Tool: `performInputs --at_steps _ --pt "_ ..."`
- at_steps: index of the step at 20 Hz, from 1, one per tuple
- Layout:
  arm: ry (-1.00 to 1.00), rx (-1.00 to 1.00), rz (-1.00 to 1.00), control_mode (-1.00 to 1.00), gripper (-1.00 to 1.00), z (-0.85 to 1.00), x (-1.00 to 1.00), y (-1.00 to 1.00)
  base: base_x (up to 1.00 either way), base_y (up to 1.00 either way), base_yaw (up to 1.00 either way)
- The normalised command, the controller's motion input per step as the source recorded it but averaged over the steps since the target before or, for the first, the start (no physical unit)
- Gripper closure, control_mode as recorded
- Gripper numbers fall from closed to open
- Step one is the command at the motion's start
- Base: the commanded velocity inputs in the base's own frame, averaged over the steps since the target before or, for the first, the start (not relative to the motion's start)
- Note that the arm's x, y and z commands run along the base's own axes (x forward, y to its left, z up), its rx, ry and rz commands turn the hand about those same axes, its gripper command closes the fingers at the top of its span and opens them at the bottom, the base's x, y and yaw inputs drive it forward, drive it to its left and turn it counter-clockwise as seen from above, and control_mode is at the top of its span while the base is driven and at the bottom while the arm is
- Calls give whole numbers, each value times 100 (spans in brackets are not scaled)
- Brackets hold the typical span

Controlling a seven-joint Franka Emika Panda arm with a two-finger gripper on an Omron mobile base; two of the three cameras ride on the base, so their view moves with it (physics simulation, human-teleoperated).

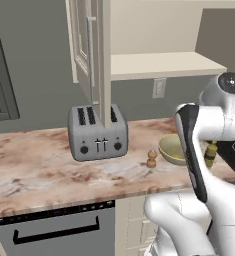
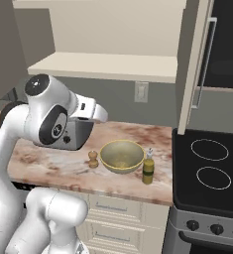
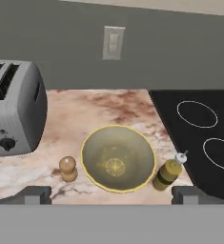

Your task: Retrieve the bottle and the shaker from the cabinet and place them next to the mixing bowl on the counter. Then add garlic from the fridge to the mixing bowl.

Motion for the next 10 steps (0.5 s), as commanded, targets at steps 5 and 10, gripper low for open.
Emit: performInputs --at_steps 5,10 --pt "0 10 4 -100 -100 0 -26 1 0 0 0" --pt "-16 7 6 -100 -100 0 -54 22 0 0 0"
